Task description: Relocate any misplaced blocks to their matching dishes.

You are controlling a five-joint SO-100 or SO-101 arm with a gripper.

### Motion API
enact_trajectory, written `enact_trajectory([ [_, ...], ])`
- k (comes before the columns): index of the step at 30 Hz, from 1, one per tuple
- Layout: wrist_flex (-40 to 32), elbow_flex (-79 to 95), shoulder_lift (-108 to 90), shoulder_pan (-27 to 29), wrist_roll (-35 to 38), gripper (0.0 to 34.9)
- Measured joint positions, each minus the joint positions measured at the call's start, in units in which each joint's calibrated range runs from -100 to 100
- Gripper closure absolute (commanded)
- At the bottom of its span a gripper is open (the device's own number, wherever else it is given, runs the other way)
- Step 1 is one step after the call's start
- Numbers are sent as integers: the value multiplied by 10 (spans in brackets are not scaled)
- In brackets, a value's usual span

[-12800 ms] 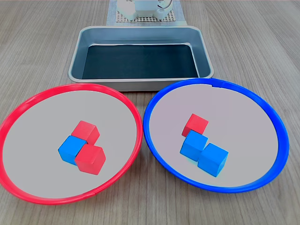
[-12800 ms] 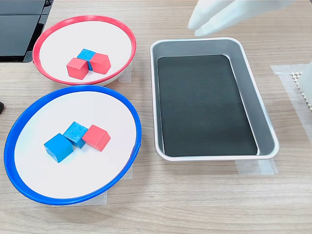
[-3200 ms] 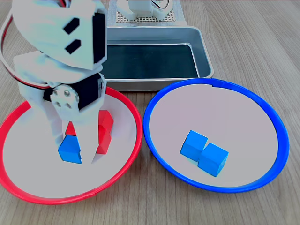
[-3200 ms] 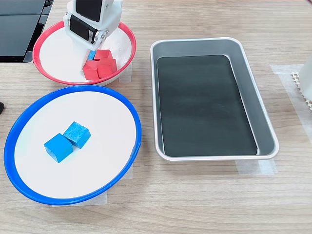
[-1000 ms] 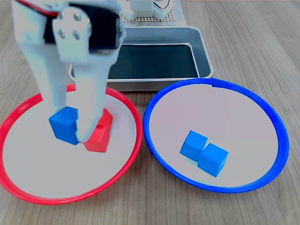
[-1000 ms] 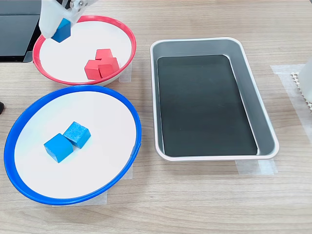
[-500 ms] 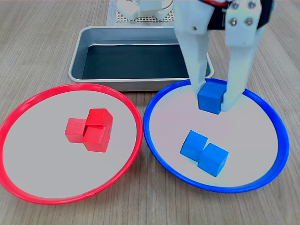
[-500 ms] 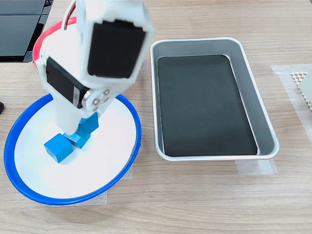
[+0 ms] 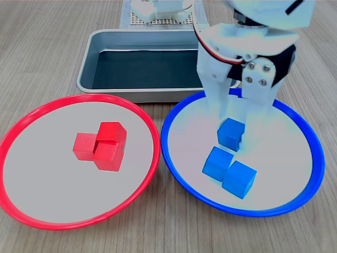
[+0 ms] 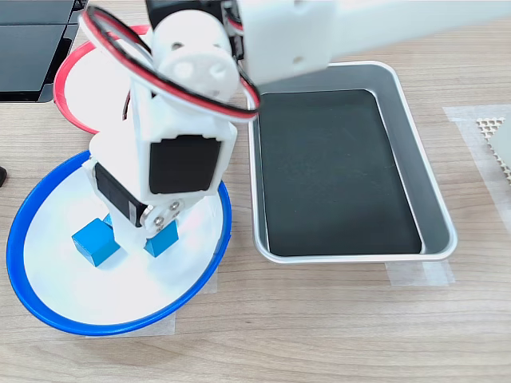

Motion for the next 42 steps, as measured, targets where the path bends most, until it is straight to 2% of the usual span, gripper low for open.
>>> enact_trajectory([
  [9, -20, -44, 38, 5, 2, 341],
  [11, -20, -47, 42, 2, 4, 317],
  [17, -20, -49, 43, 11, 14, 207],
  [22, -19, -54, 43, 13, 25, 176],
  [28, -19, -58, 34, 26, 30, 178],
  [34, -55, 36, -75, 42, 51, 219],
  [36, -78, 126, -156, 51, 65, 250],
  [38, -100, 197, -219, 58, 72, 309],
  [40, -118, 262, -272, 65, 75, 346],
  [42, -155, 354, -346, 73, 75, 346],
])
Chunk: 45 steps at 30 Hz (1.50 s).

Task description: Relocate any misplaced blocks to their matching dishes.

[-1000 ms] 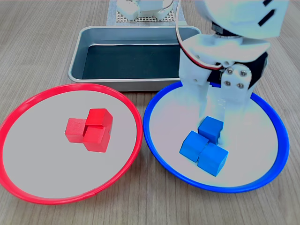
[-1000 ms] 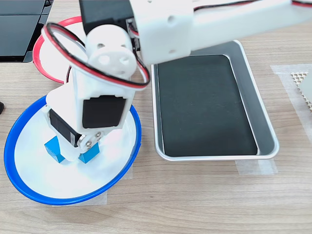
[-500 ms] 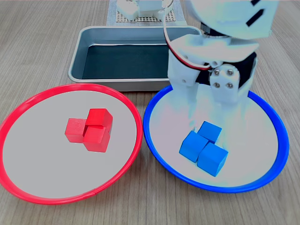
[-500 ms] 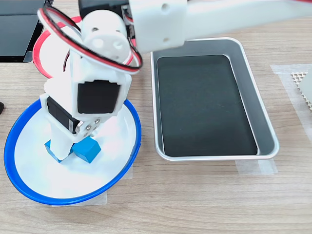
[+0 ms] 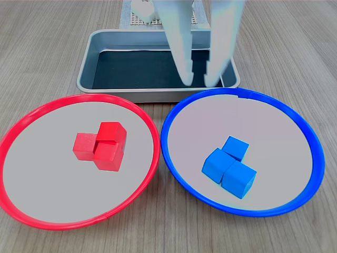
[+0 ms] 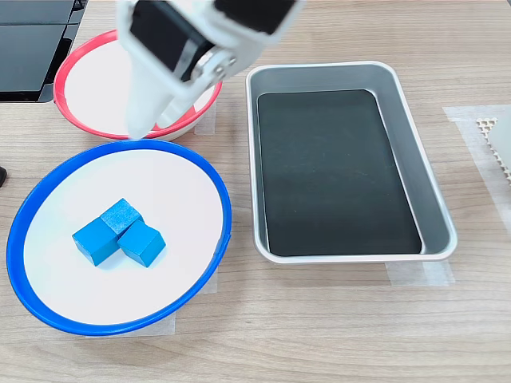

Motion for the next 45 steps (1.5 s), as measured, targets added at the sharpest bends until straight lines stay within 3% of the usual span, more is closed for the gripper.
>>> enact_trajectory([
  [6, -109, 277, -212, 17, -30, 346],
  [10, -204, 446, -357, 48, -86, 346],
  [19, -268, 672, -616, 82, -190, 346],
  [24, -255, 761, -749, 89, -229, 346],
  [31, -136, 851, -931, 104, -263, 346],
  [38, -73, 893, -997, 100, -276, 346],
  [45, -60, 920, -1011, 100, -278, 346],
])
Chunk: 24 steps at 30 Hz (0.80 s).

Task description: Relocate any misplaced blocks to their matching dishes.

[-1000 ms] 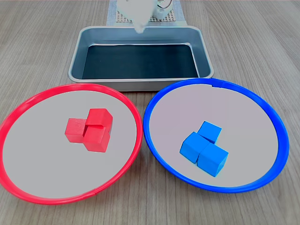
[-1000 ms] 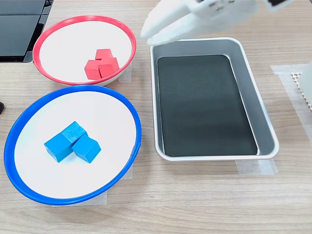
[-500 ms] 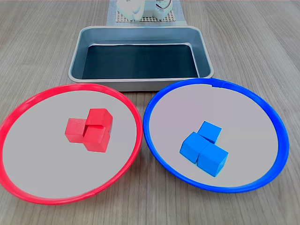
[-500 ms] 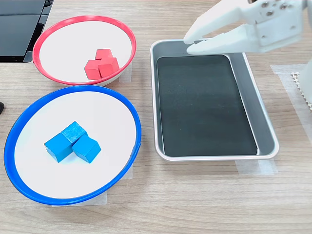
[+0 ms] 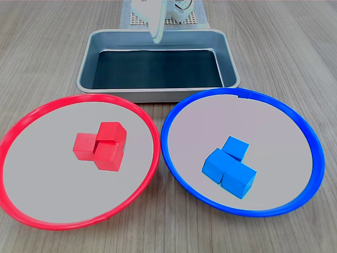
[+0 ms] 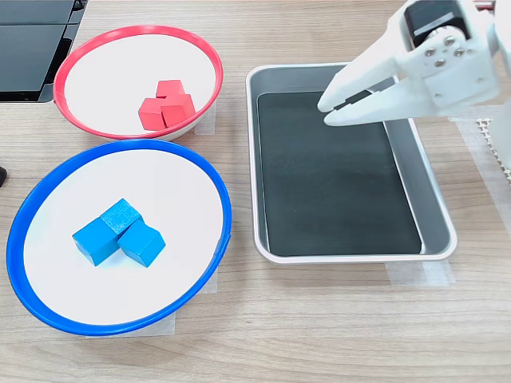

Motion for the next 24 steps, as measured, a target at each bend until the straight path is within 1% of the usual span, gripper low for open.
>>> enact_trajectory([
  [6, -12, 18, -5, 0, 0, 346],
  [12, 3, 18, -2, 0, -4, 346],
  [24, 4, 18, -2, 0, -6, 346],
])
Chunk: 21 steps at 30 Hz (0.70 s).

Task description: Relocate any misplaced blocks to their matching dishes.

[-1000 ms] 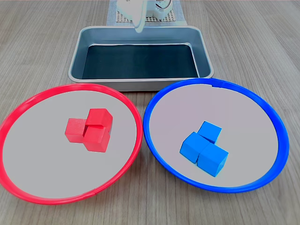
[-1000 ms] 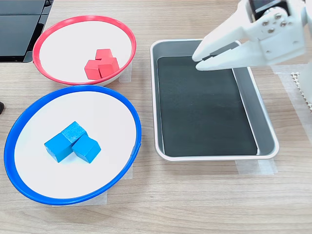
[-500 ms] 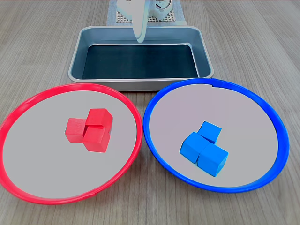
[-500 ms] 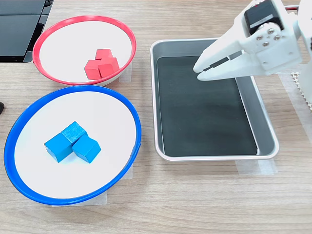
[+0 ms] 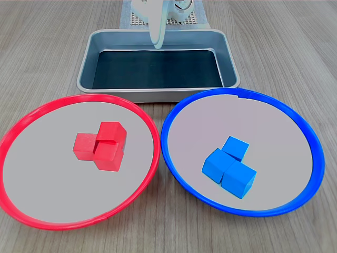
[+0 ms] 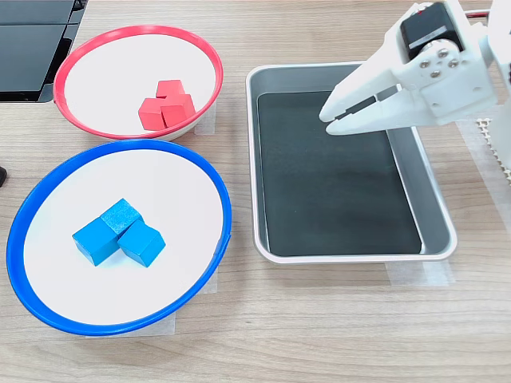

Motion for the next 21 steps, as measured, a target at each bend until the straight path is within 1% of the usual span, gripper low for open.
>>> enact_trajectory([
  [21, 0, 0, 0, -4, 0, 346],
])
